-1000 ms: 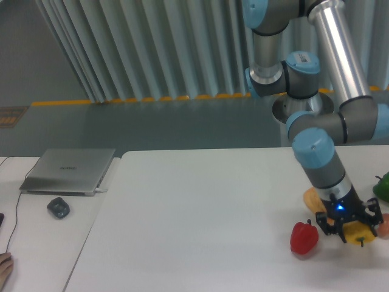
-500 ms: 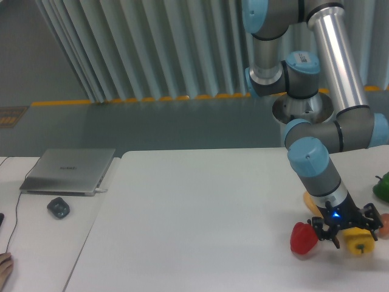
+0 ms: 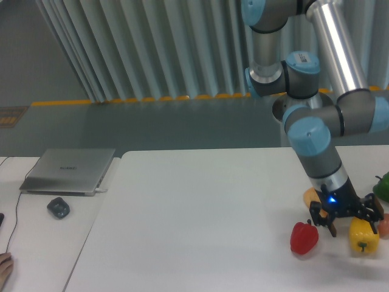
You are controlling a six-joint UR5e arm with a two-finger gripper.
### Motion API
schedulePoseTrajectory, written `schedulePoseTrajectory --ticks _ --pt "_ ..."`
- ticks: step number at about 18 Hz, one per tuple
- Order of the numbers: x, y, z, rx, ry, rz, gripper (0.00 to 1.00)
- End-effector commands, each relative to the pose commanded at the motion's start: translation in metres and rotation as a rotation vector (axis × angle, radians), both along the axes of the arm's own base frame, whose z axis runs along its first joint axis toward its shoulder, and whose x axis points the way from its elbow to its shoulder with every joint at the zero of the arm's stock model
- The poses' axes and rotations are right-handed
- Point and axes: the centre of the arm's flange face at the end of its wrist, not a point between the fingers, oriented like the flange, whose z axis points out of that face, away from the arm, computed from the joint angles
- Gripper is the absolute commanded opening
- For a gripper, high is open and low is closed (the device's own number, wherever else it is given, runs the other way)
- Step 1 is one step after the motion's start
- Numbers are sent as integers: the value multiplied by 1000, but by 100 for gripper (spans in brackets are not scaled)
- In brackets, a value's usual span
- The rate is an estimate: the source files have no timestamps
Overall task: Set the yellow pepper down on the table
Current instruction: 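Raise the open gripper up away from the yellow pepper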
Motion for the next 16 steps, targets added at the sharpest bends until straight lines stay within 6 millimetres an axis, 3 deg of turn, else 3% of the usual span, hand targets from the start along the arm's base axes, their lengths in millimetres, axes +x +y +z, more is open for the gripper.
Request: schedulePoseTrajectory --ticks 3,12,16 --pt "3 -10 8 -77 -31 -174 100" --pt "-35 -65 30 -231 -142 -785 100" --pt "-54 -80 36 -252 -172 -903 100"
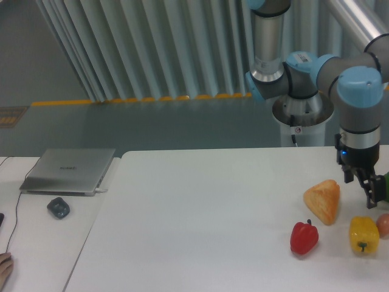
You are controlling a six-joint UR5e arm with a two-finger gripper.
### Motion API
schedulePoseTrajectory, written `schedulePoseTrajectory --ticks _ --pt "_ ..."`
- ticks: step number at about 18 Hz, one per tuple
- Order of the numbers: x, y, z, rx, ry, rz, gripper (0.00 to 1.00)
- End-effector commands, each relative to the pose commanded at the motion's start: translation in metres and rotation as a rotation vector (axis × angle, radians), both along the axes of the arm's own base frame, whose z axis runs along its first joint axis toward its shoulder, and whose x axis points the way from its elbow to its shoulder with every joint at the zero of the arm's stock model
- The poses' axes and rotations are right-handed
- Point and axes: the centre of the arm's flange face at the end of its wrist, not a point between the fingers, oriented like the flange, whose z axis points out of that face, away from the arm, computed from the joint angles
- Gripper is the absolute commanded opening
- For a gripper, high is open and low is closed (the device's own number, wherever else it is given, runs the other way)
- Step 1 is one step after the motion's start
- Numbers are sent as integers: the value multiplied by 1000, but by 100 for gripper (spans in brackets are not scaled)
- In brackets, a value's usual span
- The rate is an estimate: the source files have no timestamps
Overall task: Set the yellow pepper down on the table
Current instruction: 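Raise the open gripper up away from the yellow pepper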
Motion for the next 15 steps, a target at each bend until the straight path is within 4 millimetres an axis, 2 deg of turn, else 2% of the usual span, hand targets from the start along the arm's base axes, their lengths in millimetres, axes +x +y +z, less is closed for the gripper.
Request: schedulePoseTrajectory --ticks 3,15 --pt "-7 -5 3 5 -11 -90 100" --pt "-9 -12 -4 -4 -36 -98 100"
